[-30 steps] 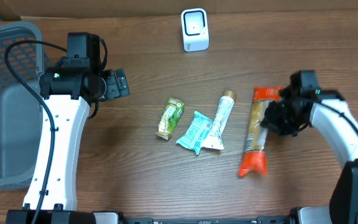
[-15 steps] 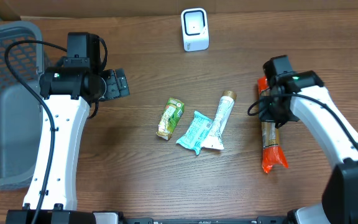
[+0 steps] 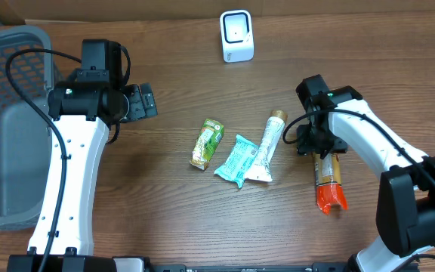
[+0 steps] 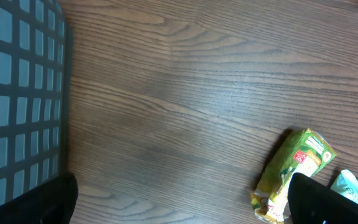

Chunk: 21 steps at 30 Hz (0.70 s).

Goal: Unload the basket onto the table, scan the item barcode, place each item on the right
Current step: 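Rotate the spaghetti package upright with the right gripper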

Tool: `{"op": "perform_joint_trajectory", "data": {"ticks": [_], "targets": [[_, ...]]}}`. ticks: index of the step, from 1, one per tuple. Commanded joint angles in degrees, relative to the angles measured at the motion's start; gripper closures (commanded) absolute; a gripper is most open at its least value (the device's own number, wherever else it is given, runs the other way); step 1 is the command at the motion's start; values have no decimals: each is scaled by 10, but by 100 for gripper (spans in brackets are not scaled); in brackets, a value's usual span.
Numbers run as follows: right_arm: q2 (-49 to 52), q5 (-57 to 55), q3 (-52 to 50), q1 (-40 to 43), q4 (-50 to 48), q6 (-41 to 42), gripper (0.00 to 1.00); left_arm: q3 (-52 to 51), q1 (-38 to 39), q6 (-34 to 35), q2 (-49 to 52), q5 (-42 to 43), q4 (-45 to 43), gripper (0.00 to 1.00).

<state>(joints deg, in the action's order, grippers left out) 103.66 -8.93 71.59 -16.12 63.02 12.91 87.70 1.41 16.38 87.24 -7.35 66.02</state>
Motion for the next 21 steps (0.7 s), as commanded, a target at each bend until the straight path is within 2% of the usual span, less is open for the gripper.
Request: {"op": "perform_joint_trajectory", "data": {"ticks": [1,6,11,17,21], "targets": [[-3,24,15,31,-1,0,23,-3,1,4,2,-5,-1,1],[-3,78,9,87,-23,-6,14,-3,1,4,2,-5,-1,0],[-3,192,-23,140,-52,-71,14,-3,1,4,2,-5,-1,0],[-3,205,-61,155,-67,-73,14,-3,1,4,2,-5,0,0],[-3,217,-97,155,-112,-72,16,-3,1,4,2,-5,-1,0]]}}
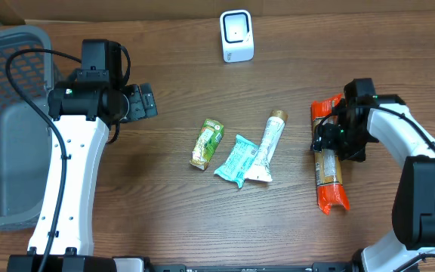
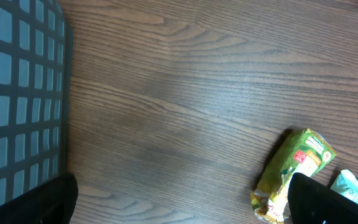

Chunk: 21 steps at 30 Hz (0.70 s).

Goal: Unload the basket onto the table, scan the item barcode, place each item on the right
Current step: 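Rotate the spaghetti package upright with the right gripper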

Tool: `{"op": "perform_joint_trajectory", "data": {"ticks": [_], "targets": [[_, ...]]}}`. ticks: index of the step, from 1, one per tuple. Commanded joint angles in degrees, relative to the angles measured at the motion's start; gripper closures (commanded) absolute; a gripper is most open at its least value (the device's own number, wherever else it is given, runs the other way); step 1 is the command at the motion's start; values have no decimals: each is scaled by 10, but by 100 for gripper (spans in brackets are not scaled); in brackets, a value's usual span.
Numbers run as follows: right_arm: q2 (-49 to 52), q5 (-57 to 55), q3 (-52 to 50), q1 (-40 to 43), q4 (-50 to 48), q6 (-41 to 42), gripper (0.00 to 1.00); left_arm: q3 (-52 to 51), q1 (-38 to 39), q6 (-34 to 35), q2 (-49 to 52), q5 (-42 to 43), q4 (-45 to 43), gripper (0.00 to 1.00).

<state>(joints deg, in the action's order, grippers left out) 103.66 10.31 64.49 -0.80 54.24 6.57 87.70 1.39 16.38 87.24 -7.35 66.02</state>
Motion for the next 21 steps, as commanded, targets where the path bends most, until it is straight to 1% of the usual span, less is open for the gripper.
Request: {"op": "perform_joint_trajectory", "data": {"ticks": [1,2,4,6,7,9,10,14,18,21], "targets": [[-3,28,-39,2,-40,-8,16,-3,1,4,2,-5,-1,1],[-3,29,-47,2,-48,-8,19,-3,1,4,2,-5,-1,1],[-3,29,-65,2,-64,-6,28,-3,1,4,2,-5,-1,0],[-3,31,-72,2,-69,-6,46,-3,1,4,2,-5,-1,0],[-3,34,-73,2,-69,-6,58,-3,1,4,2,-5,-1,0],[-3,39,-73,2,-71,-6,73,-3,1,4,2,-5,-1,1],[-3,47,-73,2,-72,-6,76,-3,1,4,2,-5,-1,1],[-3,118,-67,2,-82,-7,84,-3,1,4,2,-5,-1,0],[-4,169,-38,2,-80,-11,96,-3,1,4,2,-5,-1,1],[-9,188,14,2,-45,-12,96,-3,1,4,2,-5,-1,0]]}}
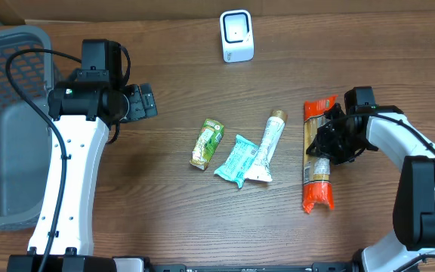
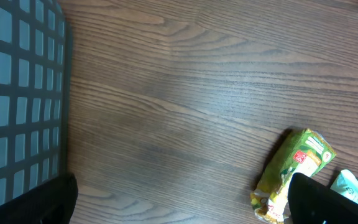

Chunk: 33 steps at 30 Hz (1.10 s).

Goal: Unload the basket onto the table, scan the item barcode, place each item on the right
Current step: 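Rotate the spaghetti package upright with the right gripper, then lift the spaghetti package and carry it toward the barcode scanner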

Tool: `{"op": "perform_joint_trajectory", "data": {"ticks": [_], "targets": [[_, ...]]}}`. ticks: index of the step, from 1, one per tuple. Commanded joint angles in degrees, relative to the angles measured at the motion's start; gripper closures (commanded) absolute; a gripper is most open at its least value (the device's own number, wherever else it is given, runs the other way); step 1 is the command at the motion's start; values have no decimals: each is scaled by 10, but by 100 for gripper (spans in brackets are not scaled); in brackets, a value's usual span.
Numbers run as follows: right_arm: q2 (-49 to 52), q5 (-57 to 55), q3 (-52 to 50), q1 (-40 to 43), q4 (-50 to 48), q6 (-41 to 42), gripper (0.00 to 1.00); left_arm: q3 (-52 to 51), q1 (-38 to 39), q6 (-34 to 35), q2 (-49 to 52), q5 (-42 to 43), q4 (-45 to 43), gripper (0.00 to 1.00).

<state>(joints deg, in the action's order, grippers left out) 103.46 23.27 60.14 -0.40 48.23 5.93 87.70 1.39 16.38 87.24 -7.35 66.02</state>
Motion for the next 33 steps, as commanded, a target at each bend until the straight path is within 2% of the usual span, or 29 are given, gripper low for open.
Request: {"op": "perform_joint_trajectory", "data": {"ticks": [1,7,9,15,18,22,26,28,30,33], "targets": [[-9,62,77,-2,29,-15,96,-3,1,4,2,-5,-1,1],[-25,66,247,-9,133,-76,96,-3,1,4,2,-5,-1,0],[-26,54,338,-22,164,-112,96,-3,1,4,2,-5,-1,0],[-26,-65,499,-68,153,-121,96,-3,1,4,2,-5,-1,1],[-27,-47,539,-93,151,-125,96,-3,1,4,2,-5,-1,0],[-27,35,555,-103,113,-47,96,-3,1,4,2,-5,-1,0],[-27,201,555,-94,25,17,96,-3,1,4,2,-5,-1,1],[-27,279,555,-92,-35,76,96,-3,1,4,2,-5,-1,0],[-27,313,555,-92,-78,138,96,-3,1,4,2,-5,-1,0],[-27,337,555,-92,-98,163,96,-3,1,4,2,-5,-1,0]]}}
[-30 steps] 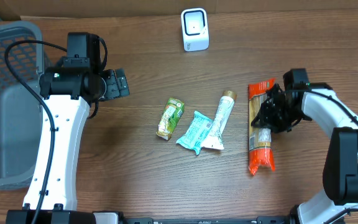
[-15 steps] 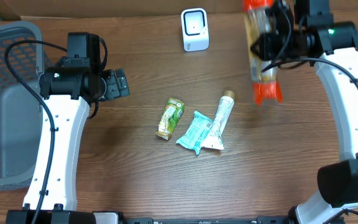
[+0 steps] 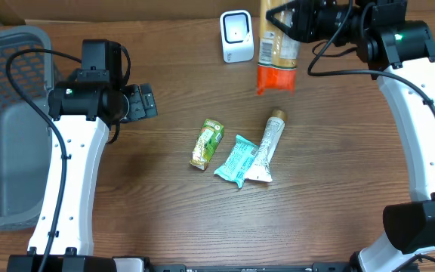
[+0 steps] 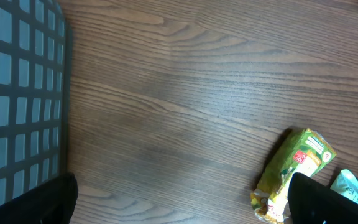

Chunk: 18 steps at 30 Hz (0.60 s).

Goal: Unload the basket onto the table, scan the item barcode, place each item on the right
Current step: 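Lift the spaghetti package and carry it toward the barcode scanner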

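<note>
A long tan packet with an orange end [image 3: 277, 54] hangs in the air at the back of the table, just right of the white barcode scanner [image 3: 237, 35]. My right gripper [image 3: 287, 18] is shut on the packet's upper part, and the orange end points down. My left gripper [image 3: 146, 101] hovers at the left, open and holding nothing. In the left wrist view its dark fingertips [image 4: 319, 202] stand wide apart over bare wood, beside a green packet [image 4: 294, 171].
A green packet [image 3: 207, 143], a teal packet [image 3: 238, 160] and a white tube [image 3: 266, 147] lie side by side mid-table. A grey mesh basket [image 3: 6, 113] stands at the left edge, its wall [image 4: 17, 93] showing in the left wrist view.
My right gripper was low at the right with the tan and orange packet on the table. Now it holds the packet raised at the back, next to the scanner. The left arm is unchanged.
My right gripper was first over the top of the packet lying at the right. Then it was beside the packet, which lay turned with an orange end toward the back. Then the packet sat further left. Now it hangs by the scanner.
</note>
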Tool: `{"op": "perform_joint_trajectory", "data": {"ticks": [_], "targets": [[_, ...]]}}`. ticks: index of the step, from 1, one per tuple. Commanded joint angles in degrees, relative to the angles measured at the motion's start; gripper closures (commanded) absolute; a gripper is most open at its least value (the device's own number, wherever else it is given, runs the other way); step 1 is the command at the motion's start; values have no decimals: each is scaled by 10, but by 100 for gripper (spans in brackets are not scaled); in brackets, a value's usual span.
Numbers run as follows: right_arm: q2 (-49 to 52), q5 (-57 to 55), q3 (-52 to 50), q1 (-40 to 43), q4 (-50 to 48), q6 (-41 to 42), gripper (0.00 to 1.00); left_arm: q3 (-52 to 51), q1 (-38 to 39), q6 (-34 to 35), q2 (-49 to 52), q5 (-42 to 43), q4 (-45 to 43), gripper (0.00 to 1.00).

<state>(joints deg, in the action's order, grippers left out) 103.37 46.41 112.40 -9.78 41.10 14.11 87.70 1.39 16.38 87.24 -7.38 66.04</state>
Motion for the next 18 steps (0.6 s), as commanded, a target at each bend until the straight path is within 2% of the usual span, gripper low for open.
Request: {"op": "perform_joint_trajectory", "data": {"ticks": [1,10,13,18], "targets": [[-26,107,32,2,-30,90,96,-3,1,4,2,-5,-1,1],[-26,113,32,2,-100,179,96,-3,1,4,2,-5,-1,0],[-26,21,32,-11,-113,162,96,-3,1,4,2,-5,-1,0],[-22,-233,32,-71,-110,45,96,-3,1,4,2,-5,-1,1]]}}
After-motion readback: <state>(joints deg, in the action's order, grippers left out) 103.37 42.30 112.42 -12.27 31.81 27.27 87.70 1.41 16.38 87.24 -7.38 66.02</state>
